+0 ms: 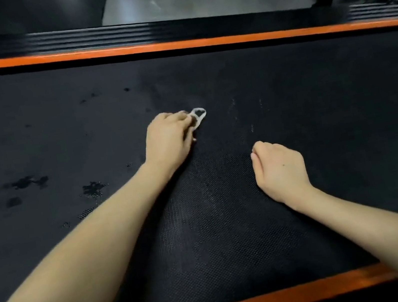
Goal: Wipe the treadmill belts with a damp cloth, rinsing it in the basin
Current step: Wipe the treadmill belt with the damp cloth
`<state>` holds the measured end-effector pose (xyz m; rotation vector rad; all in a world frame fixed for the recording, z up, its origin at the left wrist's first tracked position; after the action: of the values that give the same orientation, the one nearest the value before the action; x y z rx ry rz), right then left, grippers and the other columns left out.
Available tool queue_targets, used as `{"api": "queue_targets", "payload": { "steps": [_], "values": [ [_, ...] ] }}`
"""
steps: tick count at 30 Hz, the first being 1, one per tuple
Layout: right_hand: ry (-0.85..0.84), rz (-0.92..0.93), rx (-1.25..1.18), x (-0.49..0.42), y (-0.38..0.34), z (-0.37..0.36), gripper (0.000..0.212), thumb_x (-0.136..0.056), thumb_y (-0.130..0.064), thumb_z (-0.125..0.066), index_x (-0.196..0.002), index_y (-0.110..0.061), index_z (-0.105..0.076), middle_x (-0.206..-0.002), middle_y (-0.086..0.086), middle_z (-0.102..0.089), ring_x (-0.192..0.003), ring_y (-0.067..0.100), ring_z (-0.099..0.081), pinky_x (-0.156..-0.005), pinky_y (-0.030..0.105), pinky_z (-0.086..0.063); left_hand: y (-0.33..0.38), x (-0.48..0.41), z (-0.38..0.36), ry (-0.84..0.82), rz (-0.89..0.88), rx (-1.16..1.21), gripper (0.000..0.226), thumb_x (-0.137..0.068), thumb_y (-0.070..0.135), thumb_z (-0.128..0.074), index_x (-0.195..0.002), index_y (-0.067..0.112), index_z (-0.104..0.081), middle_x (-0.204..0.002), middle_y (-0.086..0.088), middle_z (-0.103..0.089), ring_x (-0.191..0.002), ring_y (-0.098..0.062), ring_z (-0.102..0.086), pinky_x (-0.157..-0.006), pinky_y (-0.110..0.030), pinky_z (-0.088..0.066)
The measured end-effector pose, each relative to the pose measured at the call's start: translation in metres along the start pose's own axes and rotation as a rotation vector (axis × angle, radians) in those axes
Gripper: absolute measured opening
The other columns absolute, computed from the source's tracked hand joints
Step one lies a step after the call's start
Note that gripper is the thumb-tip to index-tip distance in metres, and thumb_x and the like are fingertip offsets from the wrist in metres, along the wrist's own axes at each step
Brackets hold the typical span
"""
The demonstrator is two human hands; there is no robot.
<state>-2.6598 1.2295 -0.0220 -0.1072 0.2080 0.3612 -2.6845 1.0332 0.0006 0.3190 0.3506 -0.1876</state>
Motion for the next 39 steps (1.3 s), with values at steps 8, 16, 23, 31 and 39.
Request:
{"api": "queue_targets", "payload": {
  "steps": [8, 16, 23, 31, 39],
  "values": [
    [-0.008, -0.016, 0.126, 0.003, 0.002, 0.004, 0.046, -0.091, -0.042, -0.039, -0.128, -0.021, -0.056, -0.131, 0.009, -0.056, -0.114, 0.031, -0.053, -0.098, 0.049, -0.038, 0.070, 0.106, 0.018, -0.149, -0.455, 0.259, 0.035, -0.090, 0.029, -0.053, -0.114, 0.009, -0.069, -0.120, -0.004, -0.066, -0.112, -0.026, -0.059, -0.098, -0.040, -0.046],
    [-0.175, 0.001, 0.072, 0.000, 0.005, -0.016, 0.050, -0.095, -0.045, -0.027, -0.138, -0.029, -0.046, -0.145, 0.004, -0.043, -0.133, 0.034, -0.039, -0.106, 0.056, -0.033, 0.009, -0.034, -0.024, -0.028, -0.081, 0.071, 0.031, -0.084, 0.027, -0.052, -0.095, 0.008, -0.073, -0.107, -0.010, -0.070, -0.099, -0.030, -0.065, -0.086, -0.039, -0.050],
    [-0.202, -0.002, 0.054, -0.001, 0.005, -0.018, 0.050, -0.094, -0.045, -0.029, -0.140, -0.030, -0.043, -0.147, 0.004, -0.041, -0.135, 0.034, -0.036, -0.107, 0.056, -0.030, 0.050, 0.040, 0.000, -0.096, -0.307, 0.227, 0.026, -0.084, 0.021, -0.055, -0.101, 0.012, -0.072, -0.112, -0.004, -0.068, -0.100, -0.025, -0.060, -0.085, -0.038, -0.049],
    [-0.200, -0.018, 0.039, -0.002, 0.007, -0.018, 0.049, -0.094, -0.045, -0.030, -0.139, -0.032, -0.043, -0.148, 0.001, -0.039, -0.137, 0.031, -0.033, -0.109, 0.056, -0.027, 0.016, -0.036, -0.023, 0.002, -0.319, 0.073, 0.031, -0.089, 0.024, -0.048, -0.101, 0.009, -0.073, -0.115, -0.011, -0.067, -0.102, -0.031, -0.063, -0.089, -0.035, -0.044],
    [-0.201, -0.018, 0.022, -0.003, 0.004, -0.015, 0.049, -0.093, -0.044, -0.031, -0.138, -0.030, -0.045, -0.146, 0.003, -0.042, -0.135, 0.034, -0.036, -0.108, 0.058, -0.029, 0.027, -0.030, -0.017, -0.040, -0.248, 0.163, 0.019, -0.083, 0.018, -0.056, -0.086, 0.010, -0.073, -0.106, -0.005, -0.069, -0.098, -0.030, -0.063, -0.081, -0.038, -0.050]
  ]
}}
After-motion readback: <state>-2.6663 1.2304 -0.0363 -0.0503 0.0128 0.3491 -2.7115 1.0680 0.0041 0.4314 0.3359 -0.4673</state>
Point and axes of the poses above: each hand's wrist, its own x-axis away from the middle knuckle, its own z-axis out of the back of the hand, y = z × x, the point moved 9 cm from there along -x, towards the middle knuckle
